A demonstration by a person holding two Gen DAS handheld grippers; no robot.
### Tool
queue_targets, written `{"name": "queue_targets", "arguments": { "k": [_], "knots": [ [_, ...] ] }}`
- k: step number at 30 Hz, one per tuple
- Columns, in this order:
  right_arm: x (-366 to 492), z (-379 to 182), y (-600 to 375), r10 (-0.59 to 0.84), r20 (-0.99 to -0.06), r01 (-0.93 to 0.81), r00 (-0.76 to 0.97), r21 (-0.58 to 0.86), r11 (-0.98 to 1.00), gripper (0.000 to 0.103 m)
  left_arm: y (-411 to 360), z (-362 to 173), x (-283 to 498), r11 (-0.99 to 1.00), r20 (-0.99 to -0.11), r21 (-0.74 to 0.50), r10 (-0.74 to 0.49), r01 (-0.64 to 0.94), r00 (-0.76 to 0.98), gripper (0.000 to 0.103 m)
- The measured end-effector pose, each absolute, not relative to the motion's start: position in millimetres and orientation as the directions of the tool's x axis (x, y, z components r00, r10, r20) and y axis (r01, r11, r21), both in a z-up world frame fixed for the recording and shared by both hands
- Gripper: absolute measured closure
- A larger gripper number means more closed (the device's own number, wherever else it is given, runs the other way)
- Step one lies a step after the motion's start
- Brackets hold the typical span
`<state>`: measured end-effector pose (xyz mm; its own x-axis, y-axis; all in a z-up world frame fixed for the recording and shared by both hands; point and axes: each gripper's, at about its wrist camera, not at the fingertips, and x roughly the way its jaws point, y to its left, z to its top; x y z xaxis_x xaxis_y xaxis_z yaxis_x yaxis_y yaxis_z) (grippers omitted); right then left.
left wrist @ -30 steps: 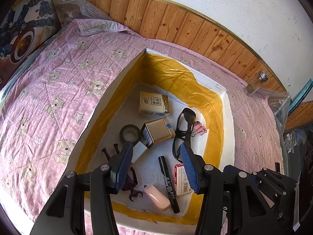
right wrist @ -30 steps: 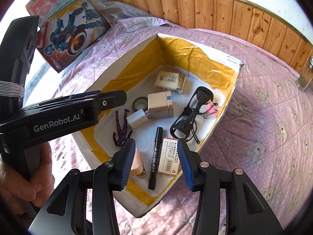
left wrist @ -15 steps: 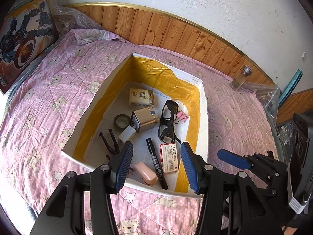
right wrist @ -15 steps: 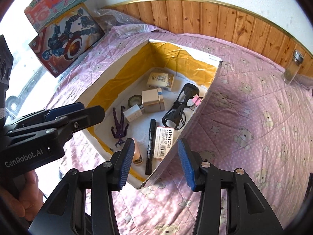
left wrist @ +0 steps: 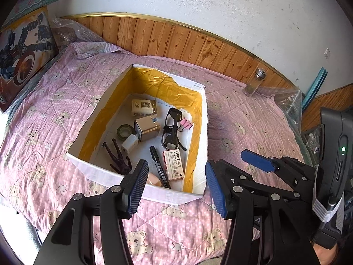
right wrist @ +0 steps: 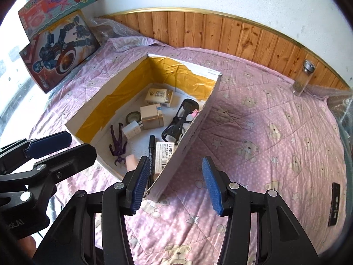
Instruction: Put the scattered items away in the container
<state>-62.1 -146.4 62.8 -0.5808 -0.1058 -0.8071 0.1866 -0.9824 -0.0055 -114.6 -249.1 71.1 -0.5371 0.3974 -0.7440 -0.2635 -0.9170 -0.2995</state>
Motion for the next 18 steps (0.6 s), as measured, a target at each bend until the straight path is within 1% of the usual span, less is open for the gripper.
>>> {"name": "queue_targets", "arguments": {
  "k": [5, 10, 18],
  "knots": [
    [-57.9, 64.5, -143.5, -0.076, -0.807, 0.163, -0.586, -0.025, -0.986, 0.050, -251.2, 71.9, -106.9, -0.917, -0.744, -0.302, 0.398, -0.261, -0.537, 0.048],
    [-56.3, 63.1, -138.6, -0.086, -0.809, 0.154, -0.581, -0.006, -0.988, 0.050, -250.7, 67.5, -102.0, -0.919, -0.753, -0.298, 0.393, -0.260, -0.528, 0.048],
    [-55.1, 63.8, -138.2, -0.061, -0.801, 0.141, -0.596, -0.029, -0.990, 0.050, -250.1, 69.5, -100.0, -0.918, -0.752, -0.298, 0.394, -0.260, -0.529, 0.048]
  ]
}}
